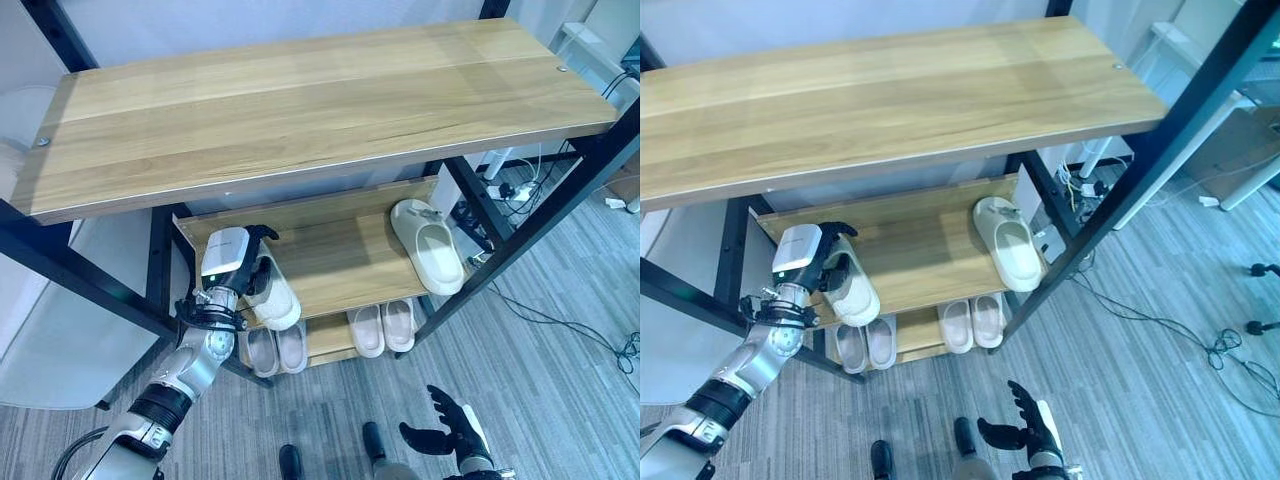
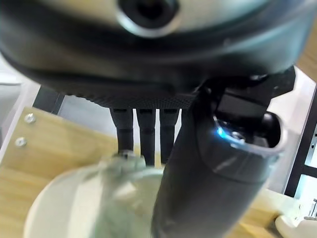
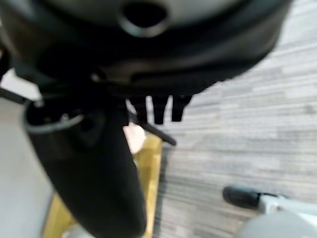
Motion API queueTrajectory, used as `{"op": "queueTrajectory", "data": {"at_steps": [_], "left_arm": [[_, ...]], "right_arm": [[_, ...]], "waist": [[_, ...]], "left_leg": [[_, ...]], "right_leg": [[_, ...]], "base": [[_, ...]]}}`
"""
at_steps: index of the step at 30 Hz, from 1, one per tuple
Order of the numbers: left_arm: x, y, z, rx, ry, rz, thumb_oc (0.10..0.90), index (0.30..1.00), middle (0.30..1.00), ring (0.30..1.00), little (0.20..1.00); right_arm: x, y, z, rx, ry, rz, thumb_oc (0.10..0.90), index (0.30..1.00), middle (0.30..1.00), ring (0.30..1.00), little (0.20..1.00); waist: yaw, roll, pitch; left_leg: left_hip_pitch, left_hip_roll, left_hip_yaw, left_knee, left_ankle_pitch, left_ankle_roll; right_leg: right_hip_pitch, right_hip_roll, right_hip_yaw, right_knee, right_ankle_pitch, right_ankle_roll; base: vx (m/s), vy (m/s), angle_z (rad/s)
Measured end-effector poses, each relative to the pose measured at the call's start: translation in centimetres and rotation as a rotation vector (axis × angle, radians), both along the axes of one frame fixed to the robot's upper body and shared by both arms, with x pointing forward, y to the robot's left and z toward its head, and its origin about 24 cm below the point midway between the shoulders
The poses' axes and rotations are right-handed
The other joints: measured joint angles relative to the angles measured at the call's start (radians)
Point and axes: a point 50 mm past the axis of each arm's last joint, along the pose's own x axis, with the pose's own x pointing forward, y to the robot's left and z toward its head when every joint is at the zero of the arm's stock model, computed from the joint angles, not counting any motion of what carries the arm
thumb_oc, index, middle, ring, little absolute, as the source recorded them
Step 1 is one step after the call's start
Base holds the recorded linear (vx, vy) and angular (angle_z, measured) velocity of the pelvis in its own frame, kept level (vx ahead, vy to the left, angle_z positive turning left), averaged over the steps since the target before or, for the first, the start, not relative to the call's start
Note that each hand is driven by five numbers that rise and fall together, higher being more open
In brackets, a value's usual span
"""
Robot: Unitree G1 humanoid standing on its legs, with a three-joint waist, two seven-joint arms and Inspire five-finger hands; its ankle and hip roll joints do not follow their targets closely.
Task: Arrange the slippers neatly on the shoe rack.
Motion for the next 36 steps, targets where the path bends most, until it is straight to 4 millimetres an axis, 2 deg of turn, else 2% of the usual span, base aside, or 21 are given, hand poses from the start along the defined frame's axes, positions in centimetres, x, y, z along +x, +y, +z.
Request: {"op": "queueTrajectory", "data": {"at_steps": [9, 17, 23, 25, 28, 29, 31, 36], "left_arm": [[0.0, -1.2, 0.6, -0.011, -0.063, -0.043, 0.400, 0.300, 0.300, 0.300, 0.300], [1.3, -4.2, 3.0, 0.081, -0.170, -0.174, 0.400, 0.300, 0.300, 0.300, 0.300], [2.0, -6.4, 4.6, 0.139, -0.229, -0.264, 0.400, 0.300, 0.300, 0.300, 0.300], [2.2, -7.2, 4.8, 0.169, -0.253, -0.284, 0.400, 0.300, 0.300, 0.300, 0.300], [2.7, -8.3, 4.7, 0.207, -0.264, -0.309, 0.400, 0.300, 0.300, 0.300, 0.300], [2.8, -9.0, 5.2, 0.200, -0.294, -0.320, 0.400, 0.300, 0.300, 0.300, 0.300], [3.0, -9.2, 5.3, 0.193, -0.309, -0.312, 0.400, 0.300, 0.300, 0.300, 0.300], [4.4, -10.7, 7.3, 0.228, -0.360, -0.322, 0.400, 0.300, 0.300, 0.300, 0.300]], "right_arm": [[-0.4, 0.0, 0.2, -0.007, -0.005, 0.014, 0.800, 0.900, 0.900, 0.900, 0.900], [-0.6, -0.4, 0.4, -0.034, 0.002, 0.054, 0.800, 0.900, 0.900, 0.900, 0.900], [0.0, -0.1, 1.6, -0.031, -0.058, 0.087, 0.800, 0.900, 0.900, 0.900, 0.900], [-0.4, -0.3, 1.1, -0.034, -0.065, 0.075, 0.800, 0.900, 0.900, 0.900, 0.900], [-0.1, -1.1, -1.7, -0.101, 0.080, 0.069, 0.800, 0.900, 0.900, 0.900, 0.900], [0.0, -1.5, -1.8, -0.122, 0.096, 0.049, 0.800, 0.900, 0.900, 0.900, 0.900], [0.3, -1.4, -1.7, -0.116, 0.078, 0.047, 0.800, 0.900, 0.900, 0.900, 0.900], [1.1, -0.9, -1.0, -0.109, 0.014, 0.053, 0.800, 0.900, 0.900, 0.900, 0.900]], "waist": [[-0.006, -0.007, -0.008], [-0.048, -0.012, -0.006], [-0.082, -0.013, -0.004], [-0.085, -0.008, 0.004], [-0.088, 0.000, 0.016], [-0.083, 0.020, 0.032], [-0.088, 0.039, 0.041], [-0.094, 0.042, 0.043]], "left_leg": [[-0.028, -0.001, 0.025, 0.000, 0.000, 0.000], [-0.089, -0.006, 0.041, 0.000, 0.009, 0.004], [-0.115, -0.006, 0.070, 0.000, 0.009, 0.004], [-0.115, -0.005, 0.077, 0.000, 0.008, 0.004], [-0.116, -0.007, 0.081, 0.000, 0.008, 0.003], [-0.118, -0.008, 0.079, 0.000, 0.008, 0.003], [-0.119, -0.007, 0.081, 0.000, 0.008, 0.003], [-0.152, -0.006, 0.082, 0.000, 0.009, 0.003]], "right_leg": [[-0.041, 0.000, 0.027, 0.000, 0.011, 0.004], [-0.107, -0.003, 0.039, 0.001, 0.024, 0.007], [-0.151, 0.000, 0.070, 0.001, 0.034, 0.008], [-0.156, -0.001, 0.078, 0.000, 0.035, 0.009], [-0.158, 0.000, 0.080, 0.000, 0.036, 0.010], [-0.160, -0.002, 0.079, 0.000, 0.037, 0.011], [-0.162, 0.000, 0.082, 0.000, 0.037, 0.011], [-0.195, 0.002, 0.083, 0.001, 0.042, 0.010]], "base": [[-0.04, -0.009, -0.08], [-0.03, -0.001, -0.05], [-0.01, 0.009, -0.15], [0.01, 0.013, -0.11], [0.00, 0.005, -0.01], [0.00, 0.000, 0.00], [-0.01, 0.002, -0.02], [0.00, -0.001, -0.01]]}}
